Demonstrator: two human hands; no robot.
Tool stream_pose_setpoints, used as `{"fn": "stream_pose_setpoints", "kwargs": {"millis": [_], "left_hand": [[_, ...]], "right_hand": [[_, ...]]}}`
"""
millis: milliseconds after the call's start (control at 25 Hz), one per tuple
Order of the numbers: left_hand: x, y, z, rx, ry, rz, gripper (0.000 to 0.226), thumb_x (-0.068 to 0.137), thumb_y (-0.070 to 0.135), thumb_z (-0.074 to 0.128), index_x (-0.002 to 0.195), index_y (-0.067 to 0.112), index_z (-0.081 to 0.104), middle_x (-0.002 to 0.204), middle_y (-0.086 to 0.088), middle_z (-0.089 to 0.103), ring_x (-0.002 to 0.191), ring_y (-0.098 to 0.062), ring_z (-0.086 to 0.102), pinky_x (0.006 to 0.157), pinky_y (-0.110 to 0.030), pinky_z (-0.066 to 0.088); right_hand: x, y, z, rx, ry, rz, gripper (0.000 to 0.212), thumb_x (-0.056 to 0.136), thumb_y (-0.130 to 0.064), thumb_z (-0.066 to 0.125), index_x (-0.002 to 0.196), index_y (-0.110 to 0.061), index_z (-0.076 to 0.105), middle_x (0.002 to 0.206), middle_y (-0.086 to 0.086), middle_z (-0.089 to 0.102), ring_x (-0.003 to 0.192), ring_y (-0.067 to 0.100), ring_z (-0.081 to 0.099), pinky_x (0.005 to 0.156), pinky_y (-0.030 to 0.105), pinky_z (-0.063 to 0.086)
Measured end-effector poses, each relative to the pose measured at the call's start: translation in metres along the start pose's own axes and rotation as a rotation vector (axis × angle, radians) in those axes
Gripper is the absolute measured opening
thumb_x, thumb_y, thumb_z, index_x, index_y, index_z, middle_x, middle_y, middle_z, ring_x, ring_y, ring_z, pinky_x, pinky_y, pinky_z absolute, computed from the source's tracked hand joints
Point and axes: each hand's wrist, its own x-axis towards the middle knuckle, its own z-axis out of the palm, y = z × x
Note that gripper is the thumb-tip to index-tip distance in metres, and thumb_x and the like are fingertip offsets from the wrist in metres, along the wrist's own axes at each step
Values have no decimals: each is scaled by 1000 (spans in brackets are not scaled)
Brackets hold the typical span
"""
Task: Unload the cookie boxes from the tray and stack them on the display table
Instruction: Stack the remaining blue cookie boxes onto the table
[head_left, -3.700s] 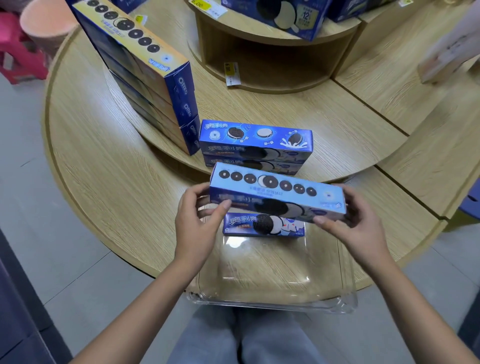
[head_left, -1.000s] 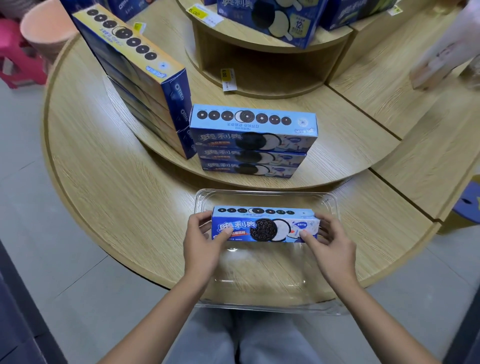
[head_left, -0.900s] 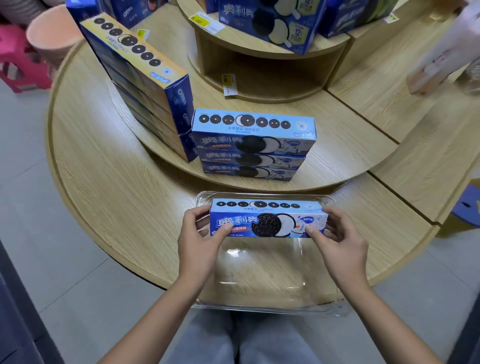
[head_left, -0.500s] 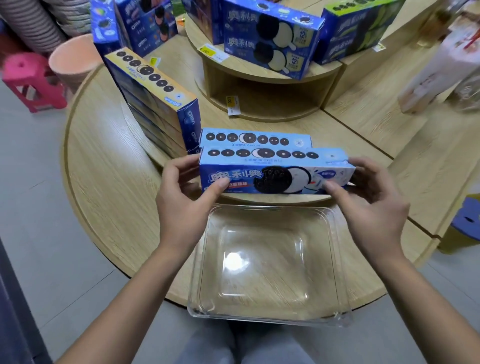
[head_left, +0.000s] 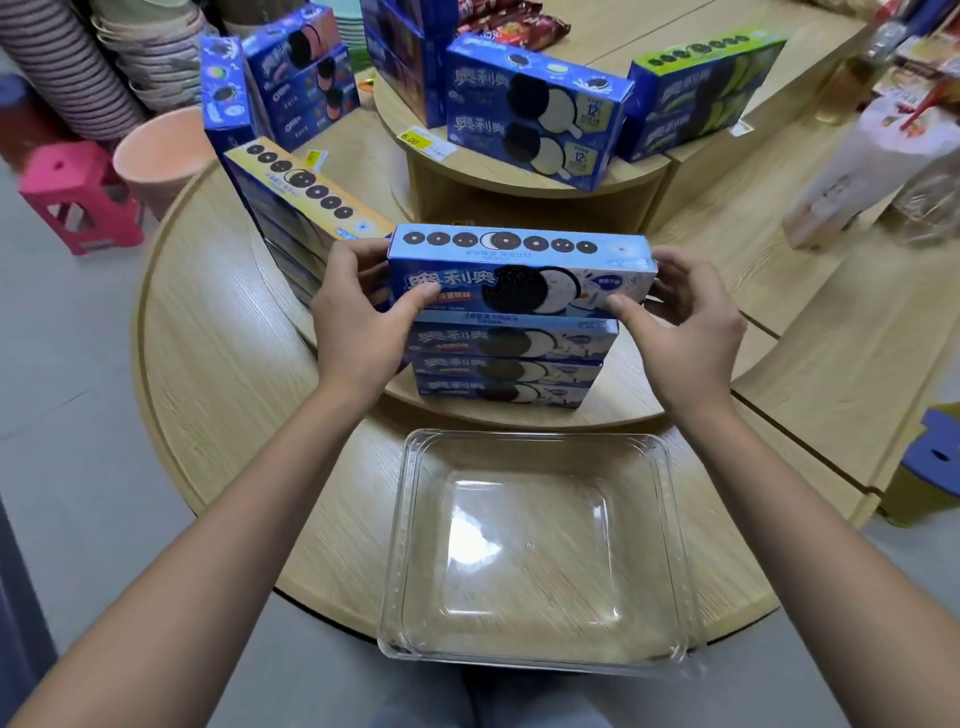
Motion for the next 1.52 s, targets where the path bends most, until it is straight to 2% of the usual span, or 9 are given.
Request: {"fn": "stream_pose_setpoints", "kwargs": {"millis": [200,400,880,1360,1520], "left_hand": [[2,-15,6,45,-8,-3,47,71,20,79,110,13,53,107,5,61,97,-10,63,86,-25,55],[-2,-21,6,49,-12,1,48,73,21,78,112,12,52,112,5,61,103,-11,62,85,-20,54],[-2,-26,8,36,2,6,50,73,21,77,114,12,50,119,-4,62,108,-13,61,90,-29,54],[-2,-34,8,41,-30,36,48,77,18,74,116,14,47,123,-3,60,113,-15,59,92,-34,54],[-3,-34,8,53,-35,58,48,78,17,73,118,13,47,124,-3,59,113,-15,59,92,-29,54]], "right_hand": [[-2,16,8,-9,-8,34,42,74,-18,75,112,-14,59,109,-2,67,101,13,65,87,37,55],[-6,21,11,-33,-8,21,42,76,-17,74,114,-13,58,110,-4,66,102,14,64,87,36,56],[-3,26,17,-61,-19,4,40,76,-14,73,113,-11,58,108,-3,65,101,16,63,88,37,55],[-7,26,14,-111,-9,-36,41,78,-14,72,115,-9,56,109,-9,59,101,10,60,86,27,53],[-8,27,14,-114,-15,-34,42,78,-14,72,116,-8,56,110,-6,61,101,12,60,84,20,52]]}}
